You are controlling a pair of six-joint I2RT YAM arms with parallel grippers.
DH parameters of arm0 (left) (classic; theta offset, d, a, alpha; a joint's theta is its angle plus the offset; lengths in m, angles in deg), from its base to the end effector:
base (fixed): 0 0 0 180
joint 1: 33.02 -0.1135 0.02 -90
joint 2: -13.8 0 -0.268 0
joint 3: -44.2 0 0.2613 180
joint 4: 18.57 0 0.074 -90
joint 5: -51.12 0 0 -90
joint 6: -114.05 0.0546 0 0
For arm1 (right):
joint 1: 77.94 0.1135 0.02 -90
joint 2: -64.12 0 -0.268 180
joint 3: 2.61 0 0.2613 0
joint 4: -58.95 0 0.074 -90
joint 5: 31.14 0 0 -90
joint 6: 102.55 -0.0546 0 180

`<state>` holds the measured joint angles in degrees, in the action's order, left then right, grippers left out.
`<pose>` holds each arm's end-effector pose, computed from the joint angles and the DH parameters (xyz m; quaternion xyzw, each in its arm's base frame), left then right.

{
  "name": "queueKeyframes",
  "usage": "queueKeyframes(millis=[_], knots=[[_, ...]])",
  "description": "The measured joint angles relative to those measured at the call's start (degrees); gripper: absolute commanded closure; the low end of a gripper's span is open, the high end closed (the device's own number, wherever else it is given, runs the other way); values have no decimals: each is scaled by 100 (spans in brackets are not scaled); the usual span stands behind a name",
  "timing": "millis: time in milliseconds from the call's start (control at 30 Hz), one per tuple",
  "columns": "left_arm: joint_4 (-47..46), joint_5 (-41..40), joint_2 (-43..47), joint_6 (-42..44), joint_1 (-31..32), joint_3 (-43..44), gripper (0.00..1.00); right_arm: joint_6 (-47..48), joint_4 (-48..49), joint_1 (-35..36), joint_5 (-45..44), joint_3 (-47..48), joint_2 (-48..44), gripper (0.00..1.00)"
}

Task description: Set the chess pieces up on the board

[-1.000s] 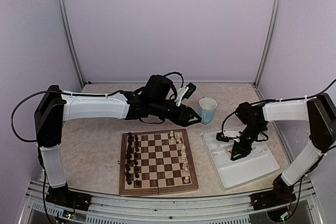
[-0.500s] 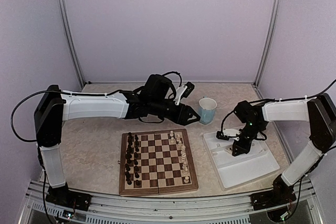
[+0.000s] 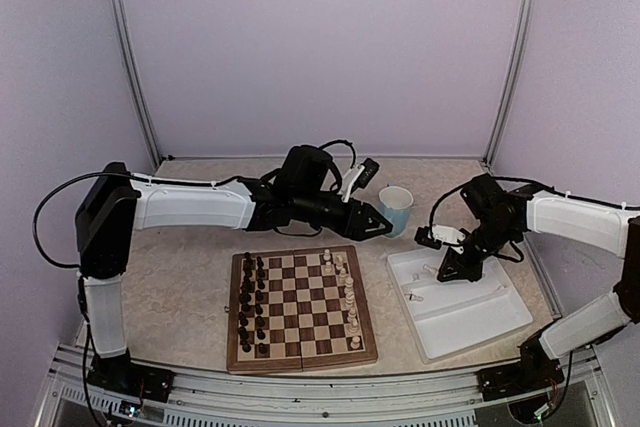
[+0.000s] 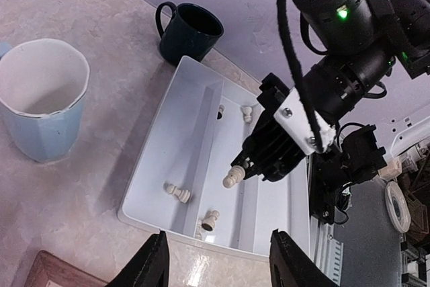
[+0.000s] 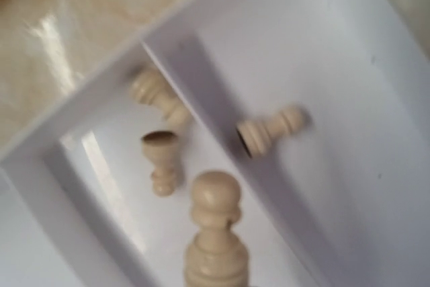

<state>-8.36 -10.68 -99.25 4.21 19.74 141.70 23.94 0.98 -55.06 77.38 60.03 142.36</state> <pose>0.2740 -0.4030 0.2370 0.3570 0.7511 -0.4716 0.2934 0.2260 0.1142 0.1850 -0.5037 0.8373 0.1414 0.1589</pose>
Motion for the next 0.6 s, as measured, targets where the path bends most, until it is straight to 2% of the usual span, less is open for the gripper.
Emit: queueKeyframes(millis=[367, 600], knots=[[-190, 341, -1429, -269, 365, 1014, 55, 13, -2, 0, 505, 57, -254, 99], [-109, 542, -1792, -284, 466, 1493, 61, 13, 9, 0, 789, 190, -330, 98]])
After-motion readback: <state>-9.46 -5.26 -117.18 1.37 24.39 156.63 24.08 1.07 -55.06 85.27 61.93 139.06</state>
